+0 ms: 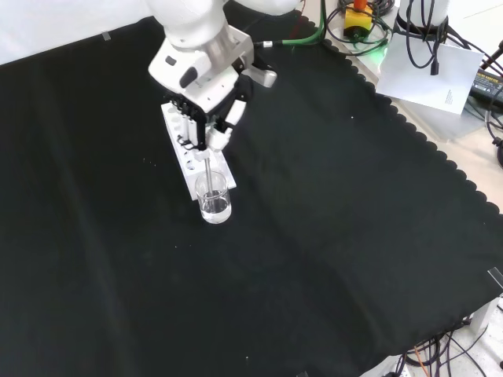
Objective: Stir in the beaker to the left of the white test tube rack with the glass rod.
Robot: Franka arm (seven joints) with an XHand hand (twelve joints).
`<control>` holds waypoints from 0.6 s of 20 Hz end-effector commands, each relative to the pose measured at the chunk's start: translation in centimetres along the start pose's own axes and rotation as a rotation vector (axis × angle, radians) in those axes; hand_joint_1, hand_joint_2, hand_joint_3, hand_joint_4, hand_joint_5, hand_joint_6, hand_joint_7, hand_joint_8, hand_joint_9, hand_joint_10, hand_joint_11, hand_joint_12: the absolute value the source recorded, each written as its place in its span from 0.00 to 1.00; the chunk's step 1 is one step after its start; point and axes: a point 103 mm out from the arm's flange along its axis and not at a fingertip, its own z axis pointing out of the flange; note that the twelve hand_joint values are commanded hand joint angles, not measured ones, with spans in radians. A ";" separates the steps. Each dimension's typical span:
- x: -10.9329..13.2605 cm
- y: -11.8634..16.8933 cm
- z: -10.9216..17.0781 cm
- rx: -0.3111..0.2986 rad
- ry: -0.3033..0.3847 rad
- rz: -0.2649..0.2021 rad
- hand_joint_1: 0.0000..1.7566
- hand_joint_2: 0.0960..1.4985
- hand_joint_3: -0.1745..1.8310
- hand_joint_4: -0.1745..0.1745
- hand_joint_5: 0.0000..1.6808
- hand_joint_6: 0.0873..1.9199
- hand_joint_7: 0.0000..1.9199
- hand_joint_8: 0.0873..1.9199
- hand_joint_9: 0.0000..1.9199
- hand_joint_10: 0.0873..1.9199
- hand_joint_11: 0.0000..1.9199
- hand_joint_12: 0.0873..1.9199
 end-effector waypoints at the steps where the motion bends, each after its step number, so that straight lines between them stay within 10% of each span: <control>1: -4.1 0.4 0.5 0.011 -0.008 0.070 0.75 0.72 0.00 0.00 0.83 0.00 0.60 0.53 0.83 0.44 0.86 0.30; 12: -7.1 -3.5 0.7 -0.028 0.023 0.089 0.75 0.72 0.00 0.00 0.83 0.00 0.60 0.53 0.83 0.44 0.86 0.30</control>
